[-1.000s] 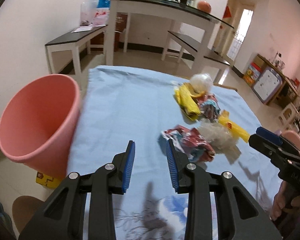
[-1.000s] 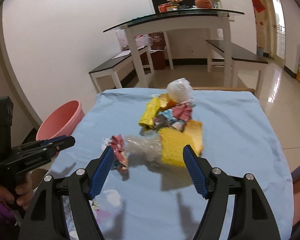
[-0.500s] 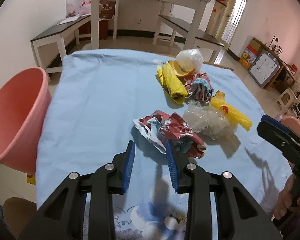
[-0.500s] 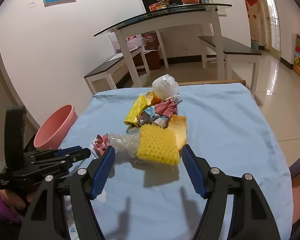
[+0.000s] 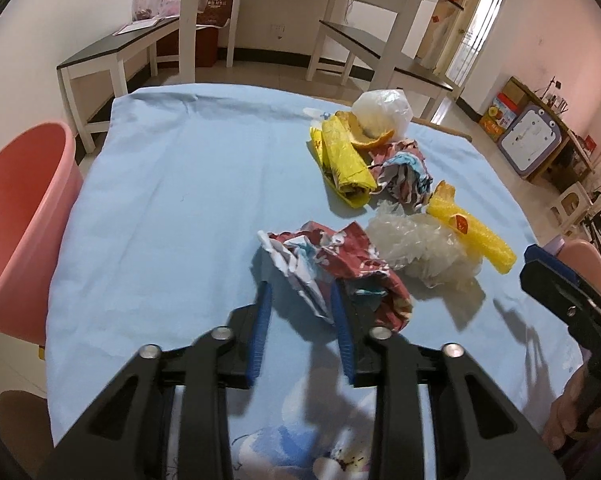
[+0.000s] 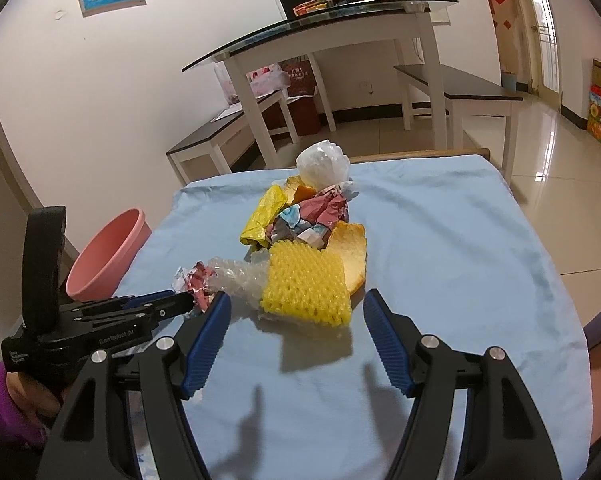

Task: Collect trash
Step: 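Grasp the crumpled red-and-white wrapper with the left tool while the right tool grasps the yellow foam net, then carry the wrapper and yellow net with both tools over the pink bucket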

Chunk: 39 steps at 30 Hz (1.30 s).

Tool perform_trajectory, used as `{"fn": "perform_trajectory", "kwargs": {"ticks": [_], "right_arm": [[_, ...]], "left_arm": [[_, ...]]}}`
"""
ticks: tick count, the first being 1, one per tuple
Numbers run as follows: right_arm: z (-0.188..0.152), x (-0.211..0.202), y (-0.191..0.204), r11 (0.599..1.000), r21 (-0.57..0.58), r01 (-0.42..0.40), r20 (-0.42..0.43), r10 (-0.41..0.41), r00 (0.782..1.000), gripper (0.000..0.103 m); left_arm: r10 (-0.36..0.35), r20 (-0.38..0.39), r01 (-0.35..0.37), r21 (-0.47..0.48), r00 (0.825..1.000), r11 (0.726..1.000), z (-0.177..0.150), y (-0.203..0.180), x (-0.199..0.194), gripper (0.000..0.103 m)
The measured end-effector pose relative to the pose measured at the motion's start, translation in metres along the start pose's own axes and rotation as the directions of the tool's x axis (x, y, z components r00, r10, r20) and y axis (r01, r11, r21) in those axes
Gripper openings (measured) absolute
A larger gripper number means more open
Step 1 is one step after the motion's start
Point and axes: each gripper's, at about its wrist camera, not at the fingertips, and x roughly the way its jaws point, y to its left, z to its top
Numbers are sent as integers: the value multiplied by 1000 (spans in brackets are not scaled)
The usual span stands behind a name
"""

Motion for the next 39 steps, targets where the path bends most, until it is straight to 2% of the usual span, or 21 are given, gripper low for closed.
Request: {"fn": "perform_trajectory", "kwargs": {"ticks": [4,10,15,19,21,23,26,33,39], "right_arm": [[-1,1,0,1000,-2,-2,-5,2,1000,68],[-1,4,1,1000,0,-8,-13,8,1000,68],[1,6,3,1000,1,-6,-16,6,1000,63],[2,8,3,1000,4,7,-29,-6,1000,53],[2,10,2,1000,13,11,-41,-10,999,43],[1,11,1,1000,19,17,-53,-16,998,28],[0,12,0,999,25,27,-66,-25,998,17],[2,-3,-2,999,34,39,-24,-38,999,14],[14,-20,7,999,29,16,31,-17,999,14]], "left_arm": [[-11,21,11,18,1000,1000,-1,-2,-6,4],[5,74,-10,60,997,998,-3,-5,-22,3],[15,102,-20,50,995,999,-3,2,-33,3],[25,122,-29,37,992,999,-4,8,-42,3],[26,129,-30,31,991,999,-4,11,-45,3],[25,136,-29,26,990,999,-5,12,-49,3],[23,143,-26,22,989,999,-6,14,-52,3],[21,170,-26,24,985,999,-9,15,-61,3],[26,209,-28,10,977,1000,-8,21,-75,3]]}}
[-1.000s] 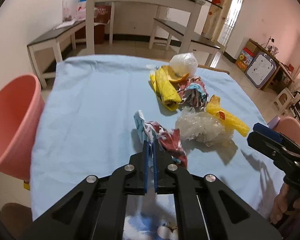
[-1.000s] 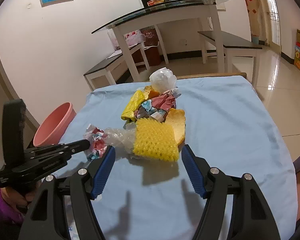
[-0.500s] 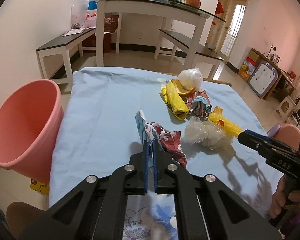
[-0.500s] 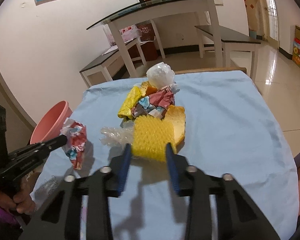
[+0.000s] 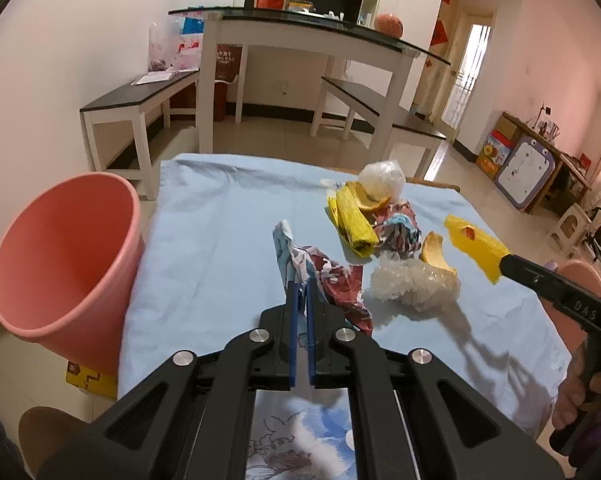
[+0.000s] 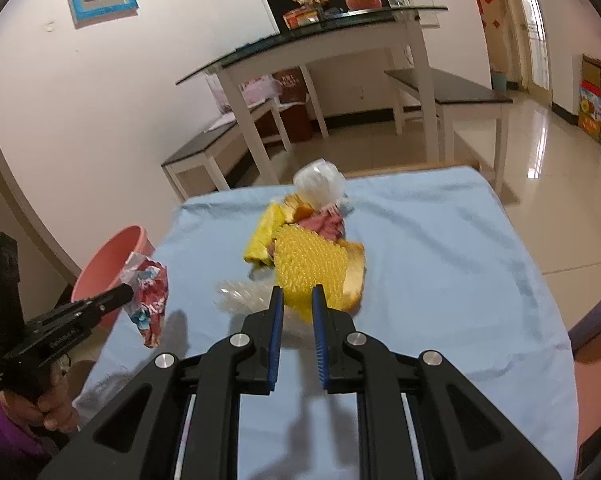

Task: Collect trash
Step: 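Carry the wrapper and yellow net with both tools over the pink bucket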

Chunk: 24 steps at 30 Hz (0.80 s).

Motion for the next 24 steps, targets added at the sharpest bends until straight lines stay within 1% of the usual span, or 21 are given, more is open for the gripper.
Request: {"fn": "perform_trajectory", "kwargs": {"ticks": [7,12,15,19,24], "right_arm": [[11,-1,25,998,-41,-48,19,49,999,14],[20,12,62,989,-107,-106,6,107,994,14],[24,23,90,976,-155,-151,-12,151,988,14],[27,40,133,952,-223,-209,-39,206,978,14],[30,62,184,914,-299,-276,-74,266,961,14]], "left_arm": [[33,53,-32,-26,998,999,4,16,-18,3],[69,85,-63,-73,994,995,6,40,-31,3],[91,100,-81,-101,991,992,7,55,-38,3],[142,126,-123,-144,982,982,7,79,-49,3],[202,141,-171,-209,969,963,9,111,-59,3]]}}
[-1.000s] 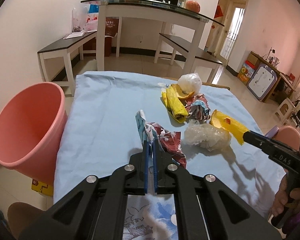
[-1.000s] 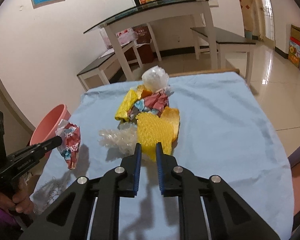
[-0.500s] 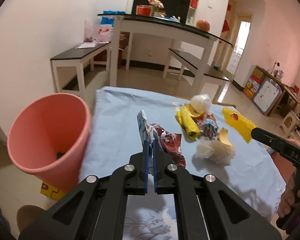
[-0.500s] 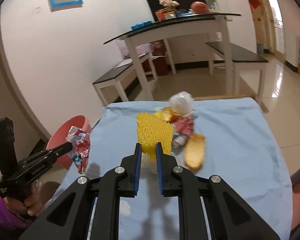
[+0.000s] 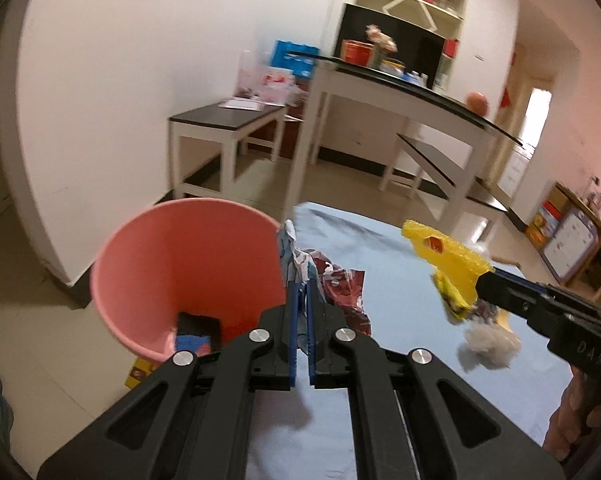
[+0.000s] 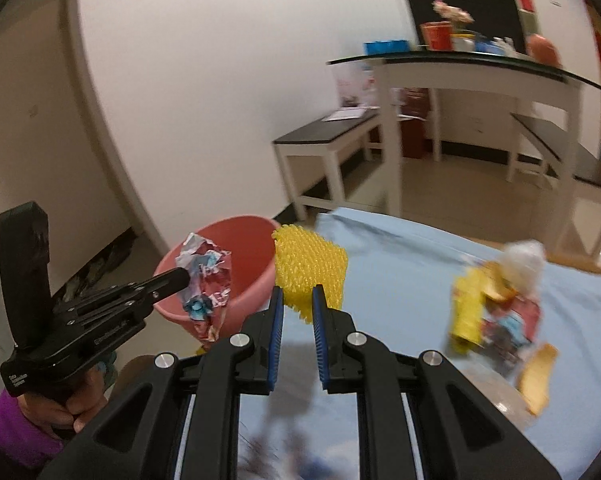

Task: Collect trash
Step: 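Carry the wrapper and yellow net with both tools over the pink bucket, then open both tools to drop the wrapper and yellow net into the bucket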

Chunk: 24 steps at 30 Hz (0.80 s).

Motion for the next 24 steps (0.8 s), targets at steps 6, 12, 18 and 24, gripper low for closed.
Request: {"fn": "perform_trajectory", "kwargs": {"ticks": [6,12,18,24], "right_arm": [[13,34,32,997,-53,-58,-24,57,998,14],[21,63,51,993,-51,-110,-51,107,993,14],[20,84,60,987,-26,-156,-86,153,984,14],[21,104,64,984,-15,-175,-112,172,979,14]], "left_arm": [[64,12,-63,-64,998,996,6,36,-1,3],[110,8,-109,-100,994,989,6,59,2,3],[136,-8,-136,-127,991,983,3,72,9,3],[151,-23,-153,-141,988,978,0,81,16,3]]}}
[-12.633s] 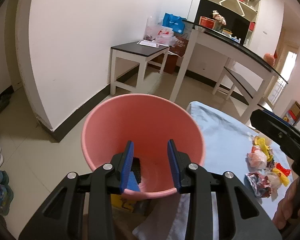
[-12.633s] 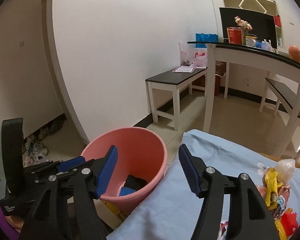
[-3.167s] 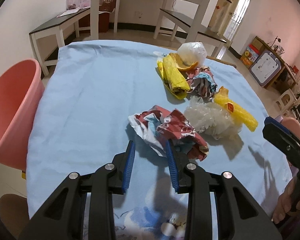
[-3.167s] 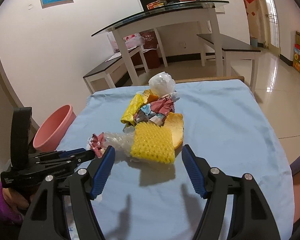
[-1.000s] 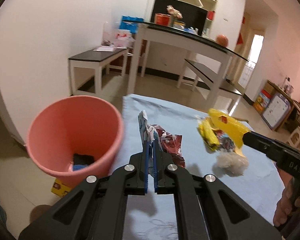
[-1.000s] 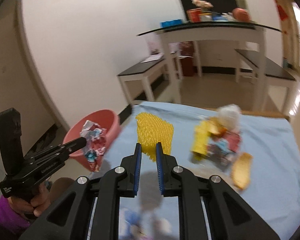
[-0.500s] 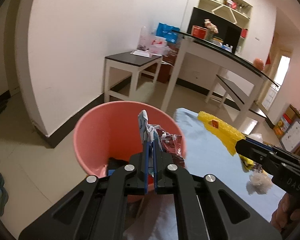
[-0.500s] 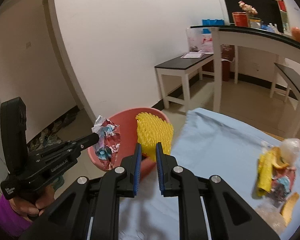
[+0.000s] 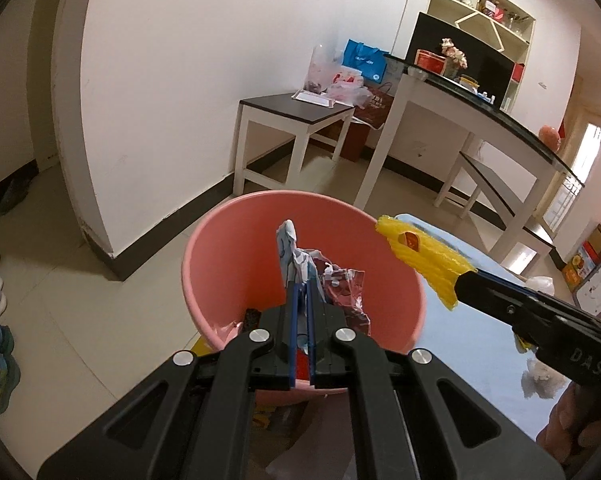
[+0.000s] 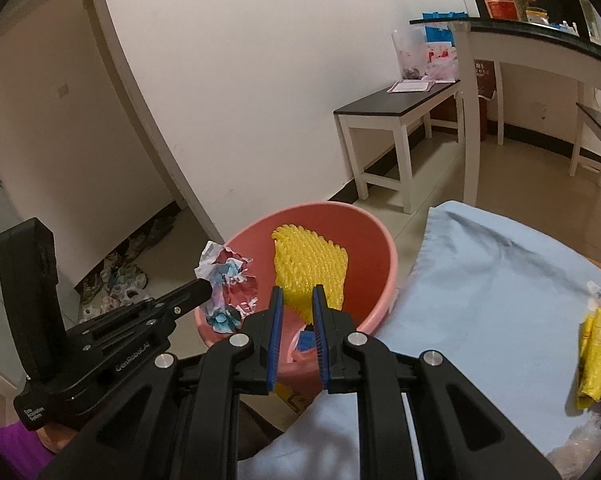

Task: Collect trash
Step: 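Open both tools to drop the wrapper and yellow net into the bucket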

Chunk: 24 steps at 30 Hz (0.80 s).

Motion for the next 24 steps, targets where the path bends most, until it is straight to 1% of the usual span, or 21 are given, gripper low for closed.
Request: {"fn": "perform_trajectory", "kwargs": {"ticks": [12,15,17,19,21,23,24], "right_arm": [[-3,25,-4,1000,14,-6,-55,7,998,16],[-4,30,-6,1000,17,-8,-65,9,998,21],[-4,31,-7,1000,21,-7,-69,9,998,28],[-5,31,-7,1000,26,-6,-70,8,998,34],[-5,31,-9,1000,31,-5,-70,7,998,34],[-5,29,-8,999,32,-2,-68,4,998,35],[-6,28,-8,999,33,0,-67,3,998,35]], "left_arm": [[43,-24,-43,-17,999,999,-3,14,15,4],[59,-38,-60,-19,998,998,-3,17,19,4],[55,-54,-57,-33,997,998,-3,19,21,4],[55,-66,-58,-43,996,997,-3,21,23,9],[53,-66,-56,-52,996,997,-3,23,22,26],[48,-58,-51,-57,997,997,-3,24,21,31],[44,-55,-47,-56,997,997,-3,24,20,31]]}}
